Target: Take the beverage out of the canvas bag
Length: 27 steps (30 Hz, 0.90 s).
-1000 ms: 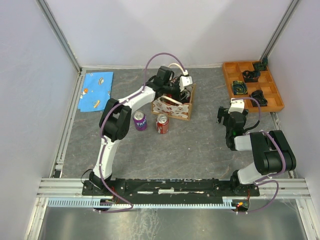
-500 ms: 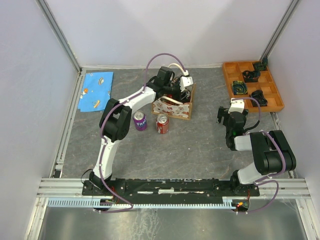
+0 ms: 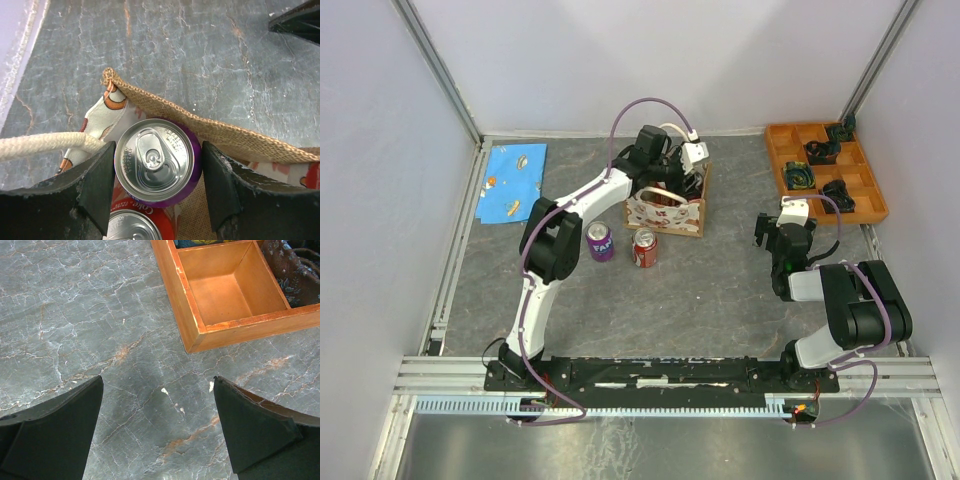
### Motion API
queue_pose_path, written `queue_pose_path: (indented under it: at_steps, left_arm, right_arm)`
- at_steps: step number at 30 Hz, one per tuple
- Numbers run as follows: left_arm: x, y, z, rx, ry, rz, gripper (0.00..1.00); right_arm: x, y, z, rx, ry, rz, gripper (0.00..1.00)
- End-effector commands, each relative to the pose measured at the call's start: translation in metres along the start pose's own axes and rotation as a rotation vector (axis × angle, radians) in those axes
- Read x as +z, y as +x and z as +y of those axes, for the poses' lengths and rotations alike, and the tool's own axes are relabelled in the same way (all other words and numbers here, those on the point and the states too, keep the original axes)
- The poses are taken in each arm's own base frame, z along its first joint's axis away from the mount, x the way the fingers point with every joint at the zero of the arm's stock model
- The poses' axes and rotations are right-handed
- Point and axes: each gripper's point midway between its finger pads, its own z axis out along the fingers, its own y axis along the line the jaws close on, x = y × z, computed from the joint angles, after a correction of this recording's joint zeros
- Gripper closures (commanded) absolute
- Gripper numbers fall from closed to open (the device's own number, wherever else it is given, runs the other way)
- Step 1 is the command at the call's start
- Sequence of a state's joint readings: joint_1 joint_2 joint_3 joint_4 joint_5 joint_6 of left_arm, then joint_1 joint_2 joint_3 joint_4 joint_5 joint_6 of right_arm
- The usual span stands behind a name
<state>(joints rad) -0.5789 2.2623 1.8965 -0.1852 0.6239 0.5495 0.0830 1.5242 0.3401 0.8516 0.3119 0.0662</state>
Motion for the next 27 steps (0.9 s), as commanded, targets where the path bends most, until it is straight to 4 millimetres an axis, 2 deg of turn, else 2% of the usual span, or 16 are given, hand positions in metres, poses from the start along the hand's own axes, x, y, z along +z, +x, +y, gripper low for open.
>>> queue_pose_path:
  at_steps: [1,4,16,27]
  left_arm:
    - [-0.041,-0.112,0.038,0.145,-0.140,-0.211,0.97]
    - [-0.047,-0.119,0.038,0.154,-0.149,-0.218,0.97]
    - [-0.074,-0.121,0.042,0.175,-0.251,-0.177,0.97]
    - [-0.115,-0.168,0.040,0.218,-0.322,-0.267,0.97]
  right_arm:
    - [0.003,-0.019,-0.001,0.025,0.010,-0.056,0.01]
    - [0.003,-0.019,-0.001,0.026,0.010,-0.057,0.01]
    - [0.003,-0.019,-0.001,0.025,0.010,-0.056,0.01]
    - [0.003,-0.020,-0.001,0.026,0.010,-0.058,0.01]
